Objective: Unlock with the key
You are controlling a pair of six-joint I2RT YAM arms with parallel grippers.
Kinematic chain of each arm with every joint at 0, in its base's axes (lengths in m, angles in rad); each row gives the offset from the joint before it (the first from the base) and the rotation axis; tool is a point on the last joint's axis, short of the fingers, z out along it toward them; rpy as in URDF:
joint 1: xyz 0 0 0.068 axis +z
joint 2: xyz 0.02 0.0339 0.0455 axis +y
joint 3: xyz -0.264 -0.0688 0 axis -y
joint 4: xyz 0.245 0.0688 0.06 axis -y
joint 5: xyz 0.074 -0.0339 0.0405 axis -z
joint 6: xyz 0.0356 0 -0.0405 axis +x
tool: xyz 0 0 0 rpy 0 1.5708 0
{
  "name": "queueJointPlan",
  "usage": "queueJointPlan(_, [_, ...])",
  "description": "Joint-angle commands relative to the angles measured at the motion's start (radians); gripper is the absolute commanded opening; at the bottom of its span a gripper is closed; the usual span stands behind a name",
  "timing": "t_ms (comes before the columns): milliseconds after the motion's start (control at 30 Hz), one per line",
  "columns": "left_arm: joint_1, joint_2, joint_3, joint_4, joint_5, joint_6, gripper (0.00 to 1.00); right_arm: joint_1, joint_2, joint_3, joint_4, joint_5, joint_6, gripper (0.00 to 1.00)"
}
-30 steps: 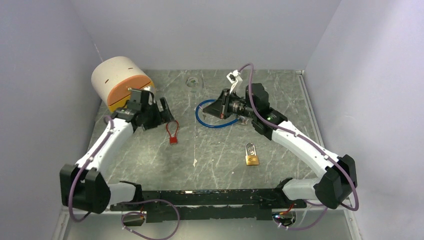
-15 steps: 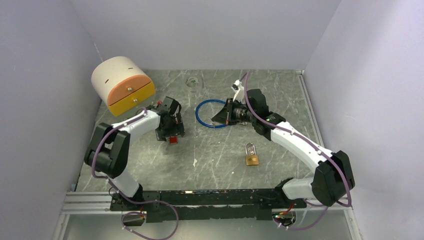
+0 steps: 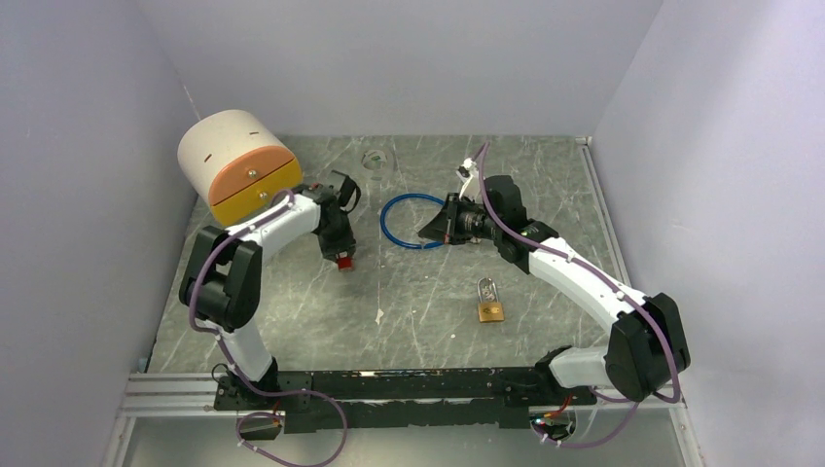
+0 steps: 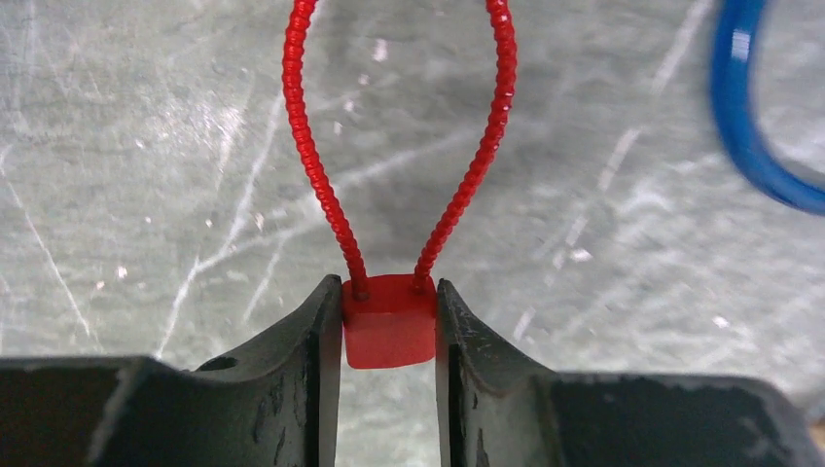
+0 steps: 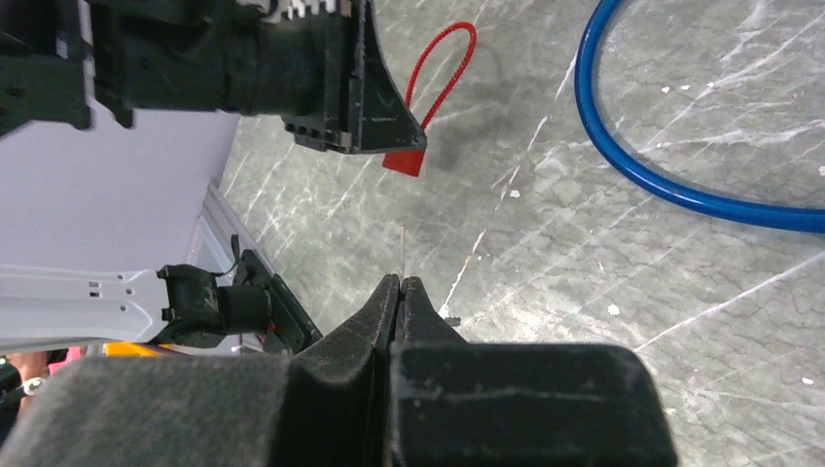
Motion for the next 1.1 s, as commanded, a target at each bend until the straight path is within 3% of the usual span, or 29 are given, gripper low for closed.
queueJointPlan(0, [-0.006,0.000,0.182,-0.230,0.097,0.029,0.05,-0.008,-0.027,0.011,0.049,-0.031,0.010,0.00])
queueJointPlan(100, [-0.006,0.020,0.287,-0.373,0.158,0.056,0.04,-0.008,-0.028,0.015,0.054,-0.042,0.013,0.00])
queueJointPlan(233, [-0.004,0.019,0.332,-0.443,0.247,0.056,0.05,-0.009,-0.021,0.017,0.065,-0.069,0.025,0.00])
queueJointPlan(800, [0.011,-0.033,0.221,-0.331,0.544,-0.098,0.03,-0.009,0.001,-0.009,0.121,-0.129,0.045,0.00])
queueJointPlan(1067, [0.011,-0.031,0.225,-0.343,0.549,-0.107,0.03,-0.007,0.001,-0.018,0.125,-0.137,0.047,0.00])
